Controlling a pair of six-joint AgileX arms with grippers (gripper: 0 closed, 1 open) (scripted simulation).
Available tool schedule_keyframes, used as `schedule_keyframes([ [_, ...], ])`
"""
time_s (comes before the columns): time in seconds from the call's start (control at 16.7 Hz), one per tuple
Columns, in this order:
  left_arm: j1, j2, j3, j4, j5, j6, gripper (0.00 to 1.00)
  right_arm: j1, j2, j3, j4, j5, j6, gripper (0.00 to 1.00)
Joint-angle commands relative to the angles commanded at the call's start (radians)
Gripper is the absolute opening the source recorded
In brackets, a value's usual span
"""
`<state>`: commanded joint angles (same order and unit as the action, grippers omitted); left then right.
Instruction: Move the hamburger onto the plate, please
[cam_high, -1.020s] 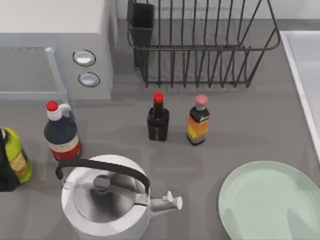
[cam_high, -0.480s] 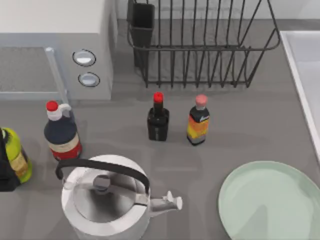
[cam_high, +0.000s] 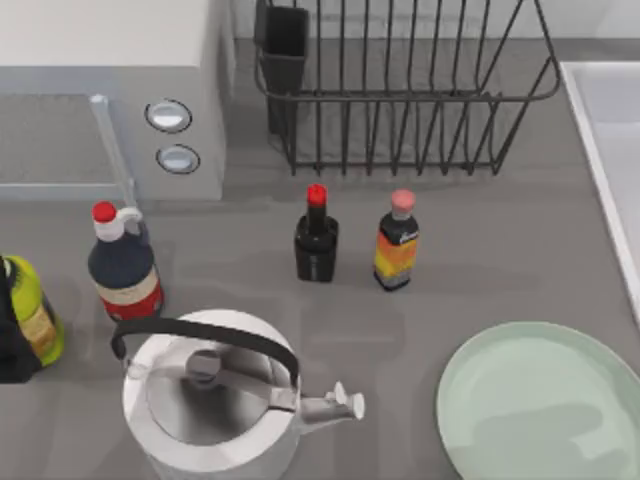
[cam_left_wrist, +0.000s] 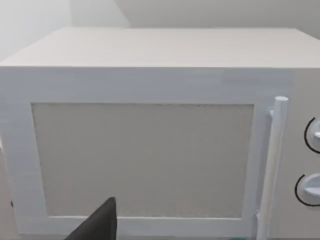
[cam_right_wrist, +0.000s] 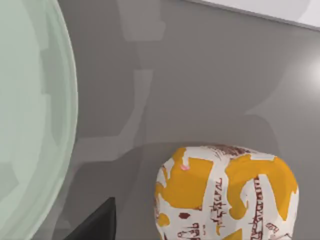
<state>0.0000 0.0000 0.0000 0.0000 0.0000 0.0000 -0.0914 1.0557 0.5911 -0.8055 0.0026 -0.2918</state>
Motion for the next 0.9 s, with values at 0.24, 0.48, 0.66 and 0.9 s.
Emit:
schedule_keyframes([
  [0.24,0.000,0.000,0.000,0.000,0.000,0.000,1.00,-0.017,0.203,0.110,-0.154,0.000,-0.054,1.00],
  [0.48,0.000,0.000,0.000,0.000,0.000,0.000,1.00,-0.021,0.247,0.136,-0.187,0.001,-0.067,1.00],
  [0.66,0.000,0.000,0.000,0.000,0.000,0.000,1.00,-0.017,0.243,0.133,-0.184,0.001,-0.066,1.00],
  [0.9,0.000,0.000,0.000,0.000,0.000,0.000,1.00,-0.018,0.282,0.092,-0.112,0.000,-0.063,1.00],
])
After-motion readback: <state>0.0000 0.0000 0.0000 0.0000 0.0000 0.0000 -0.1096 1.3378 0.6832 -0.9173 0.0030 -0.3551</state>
